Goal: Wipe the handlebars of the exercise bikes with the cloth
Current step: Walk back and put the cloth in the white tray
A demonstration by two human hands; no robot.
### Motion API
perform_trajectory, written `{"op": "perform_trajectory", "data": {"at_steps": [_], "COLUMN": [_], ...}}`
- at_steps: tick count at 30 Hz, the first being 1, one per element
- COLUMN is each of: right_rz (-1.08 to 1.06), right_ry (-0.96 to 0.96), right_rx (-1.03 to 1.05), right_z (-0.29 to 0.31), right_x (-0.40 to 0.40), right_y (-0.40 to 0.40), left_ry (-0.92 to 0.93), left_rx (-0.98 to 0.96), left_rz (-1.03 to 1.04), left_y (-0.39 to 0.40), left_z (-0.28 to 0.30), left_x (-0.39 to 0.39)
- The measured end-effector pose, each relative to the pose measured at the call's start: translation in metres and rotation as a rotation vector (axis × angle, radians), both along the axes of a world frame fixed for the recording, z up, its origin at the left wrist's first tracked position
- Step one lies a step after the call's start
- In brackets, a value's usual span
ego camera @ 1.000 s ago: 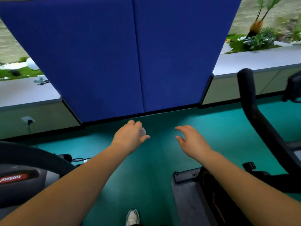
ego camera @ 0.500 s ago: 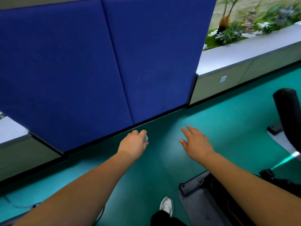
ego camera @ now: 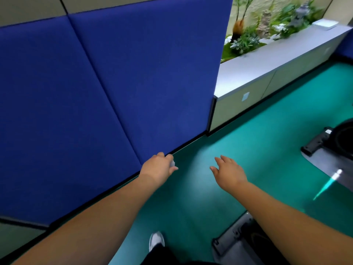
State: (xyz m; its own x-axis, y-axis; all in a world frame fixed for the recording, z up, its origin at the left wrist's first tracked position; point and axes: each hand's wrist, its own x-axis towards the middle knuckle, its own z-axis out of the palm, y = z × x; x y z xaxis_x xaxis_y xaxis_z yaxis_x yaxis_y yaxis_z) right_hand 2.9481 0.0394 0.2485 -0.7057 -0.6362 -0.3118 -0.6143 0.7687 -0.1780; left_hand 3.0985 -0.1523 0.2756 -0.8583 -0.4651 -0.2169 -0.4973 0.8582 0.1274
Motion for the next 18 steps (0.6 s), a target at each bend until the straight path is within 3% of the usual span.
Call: {"op": "perform_trajectory", "data": {"at_steps": [11,18], "right_rz": [-0.311,-0.519], "right_ry": [-0.018,0.031], "right_rx": [0.012,-0.027], "right_z": [-0.008,-0.001], "right_x": [-0.111,-0.159], "right_y": [-0.053,-0.063], "left_ry": [0.019,0.101], "left_rx": [-0.012,0.047], "left_rz": [-0.363,-0.493], "left_y": [-0.11,-0.138], "left_z": [-0.013,-0.019], "left_x": [-0.163,-0.267]}}
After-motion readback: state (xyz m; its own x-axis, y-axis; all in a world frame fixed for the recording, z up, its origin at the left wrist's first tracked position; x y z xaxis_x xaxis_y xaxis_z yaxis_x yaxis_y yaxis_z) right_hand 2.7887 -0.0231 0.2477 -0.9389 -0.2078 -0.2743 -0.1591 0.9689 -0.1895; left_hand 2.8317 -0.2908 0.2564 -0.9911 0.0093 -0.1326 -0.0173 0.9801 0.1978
